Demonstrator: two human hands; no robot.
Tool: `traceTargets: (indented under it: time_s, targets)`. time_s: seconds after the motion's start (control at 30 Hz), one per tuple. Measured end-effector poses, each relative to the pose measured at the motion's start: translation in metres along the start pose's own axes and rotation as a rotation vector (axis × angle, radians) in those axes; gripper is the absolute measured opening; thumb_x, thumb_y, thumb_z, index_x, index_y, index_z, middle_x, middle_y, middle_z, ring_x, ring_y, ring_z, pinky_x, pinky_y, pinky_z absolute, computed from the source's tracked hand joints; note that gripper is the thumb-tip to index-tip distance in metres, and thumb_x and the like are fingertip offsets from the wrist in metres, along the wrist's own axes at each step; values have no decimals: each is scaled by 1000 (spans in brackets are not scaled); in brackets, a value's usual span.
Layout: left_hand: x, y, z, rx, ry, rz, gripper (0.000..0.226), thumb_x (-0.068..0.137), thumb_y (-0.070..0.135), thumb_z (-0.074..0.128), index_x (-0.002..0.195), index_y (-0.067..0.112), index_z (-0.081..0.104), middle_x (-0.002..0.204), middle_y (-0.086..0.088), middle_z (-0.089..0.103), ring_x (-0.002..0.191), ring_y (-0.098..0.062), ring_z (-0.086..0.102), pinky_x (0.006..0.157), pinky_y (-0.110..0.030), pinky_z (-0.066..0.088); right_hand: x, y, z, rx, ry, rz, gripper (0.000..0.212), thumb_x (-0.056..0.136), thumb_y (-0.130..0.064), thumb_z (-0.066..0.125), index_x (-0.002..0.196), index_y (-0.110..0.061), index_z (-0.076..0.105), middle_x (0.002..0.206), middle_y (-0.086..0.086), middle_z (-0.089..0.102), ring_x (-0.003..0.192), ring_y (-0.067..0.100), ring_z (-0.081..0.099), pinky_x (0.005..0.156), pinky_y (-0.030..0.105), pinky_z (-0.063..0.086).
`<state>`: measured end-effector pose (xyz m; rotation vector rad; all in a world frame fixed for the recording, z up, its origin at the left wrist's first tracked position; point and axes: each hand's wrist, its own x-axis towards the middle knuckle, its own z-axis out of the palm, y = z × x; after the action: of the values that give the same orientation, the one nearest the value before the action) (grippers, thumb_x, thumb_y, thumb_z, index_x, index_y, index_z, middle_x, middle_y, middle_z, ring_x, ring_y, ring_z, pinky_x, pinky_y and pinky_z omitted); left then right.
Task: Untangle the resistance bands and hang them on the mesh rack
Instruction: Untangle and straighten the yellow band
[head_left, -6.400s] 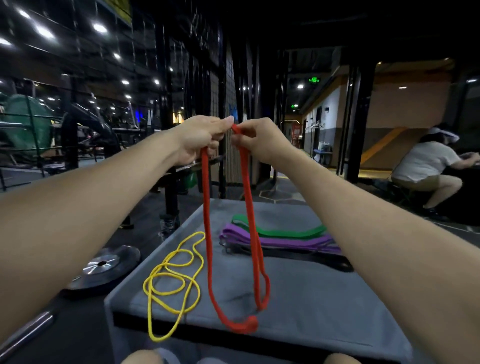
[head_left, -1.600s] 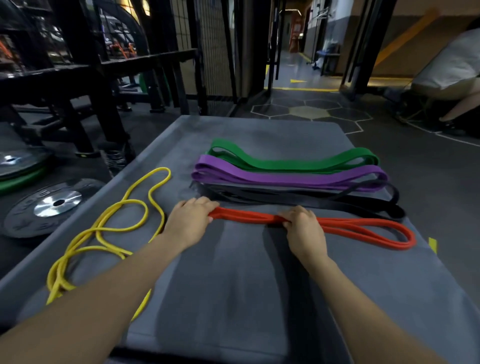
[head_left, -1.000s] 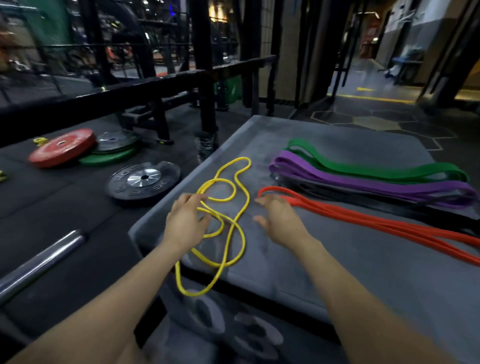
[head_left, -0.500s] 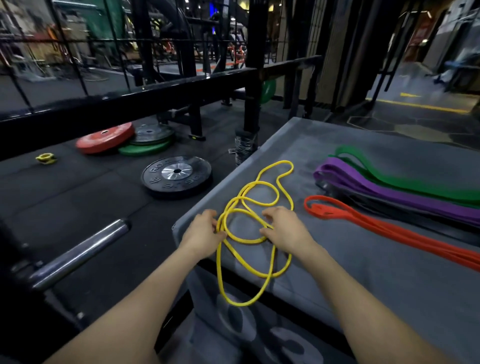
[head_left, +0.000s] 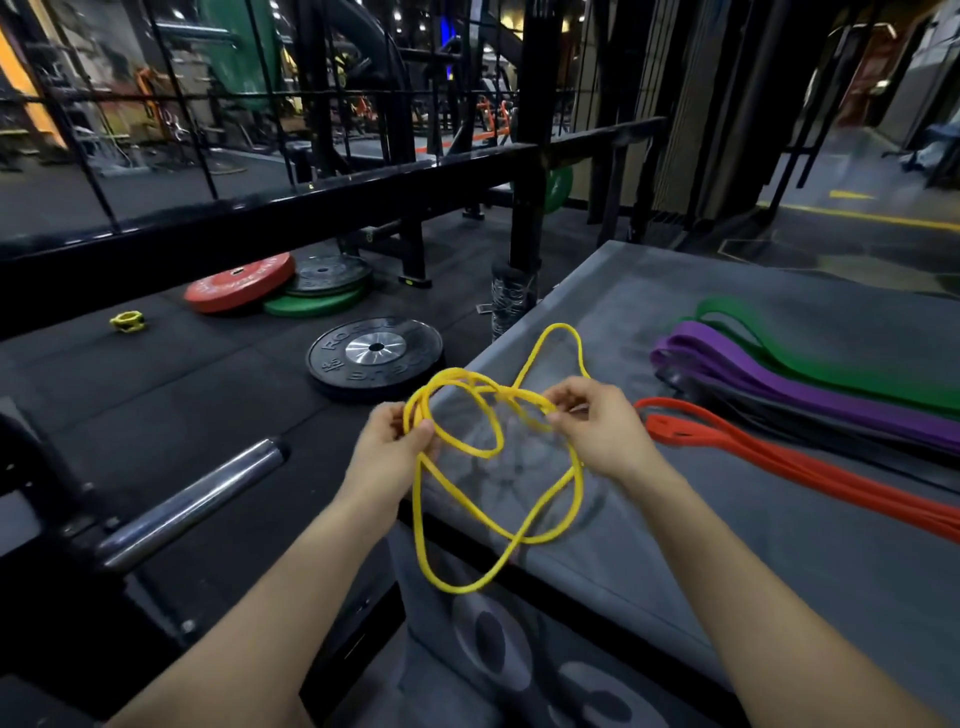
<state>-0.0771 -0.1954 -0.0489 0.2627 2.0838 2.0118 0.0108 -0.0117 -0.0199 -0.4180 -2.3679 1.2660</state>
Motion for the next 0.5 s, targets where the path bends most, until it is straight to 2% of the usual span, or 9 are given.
traceTargets:
  time_s: [0.03,0.1,0.17,0.23,0.3,0.4,0.43,0.5]
  targets:
    - [-2,2,-4,-7,29,5,9,93,6,51,92,15,52,71,-5,57,67,-19,55,69,-35,47,1,-3,-3,29,29,-25,19,80,7,59,78,-12,63,67,-3,56,58,-3,48,61,15,40]
    - [-7,7,-11,-11,72,1,9,92,8,51,95,16,53,68,-4,53,64,-18,50,68,-36,45,-1,-10,-8,107,62,-66,27,81,10,57,75,-16,58,65,-6,54,53,-5,47,57,12,38]
    - [-13,14,-17,-28,90,-28,10,91,8,50,98,13,56,65,-3,49,60,-16,46,65,-36,43,-3,-15,-13,163,83,-76,24,82,10,54,78,-13,58,64,-5,52,51,-6,47,55,10,37]
    - [-20,24,-21,-63,94,-58,9,90,8,49,91,11,57,62,-2,44,54,-14,42,56,-30,40,-6,-15,-18,133,140,-41,19,83,9,54,84,-8,61,63,-5,51,51,-4,48,53,9,36]
    - [-24,32,-23,-128,107,-78,12,90,11,51,80,12,58,60,0,45,48,-10,43,54,-29,39,-9,-8,-23,10,241,53,15,82,6,55,88,-3,65,68,2,58,65,6,54,58,19,39]
    - [-22,34,-25,-255,153,-152,23,91,18,54,70,10,57,47,4,50,32,-5,42,51,-28,38,-16,4,-39,-233,350,286,17,80,2,55,88,-1,69,90,20,68,89,31,61,72,31,42]
    - [-20,31,-25,-266,160,-167,21,92,18,54,73,9,58,43,5,51,31,-4,43,50,-27,40,-18,8,-42,-323,307,339,19,81,2,53,91,0,69,98,23,68,97,35,61,77,33,44]
    - [-17,25,-25,-212,118,-174,16,93,15,53,82,7,60,44,3,54,34,-4,47,47,-22,45,-20,14,-42,-580,98,387,24,85,-5,51,102,-2,68,111,22,64,108,37,58,86,35,46]
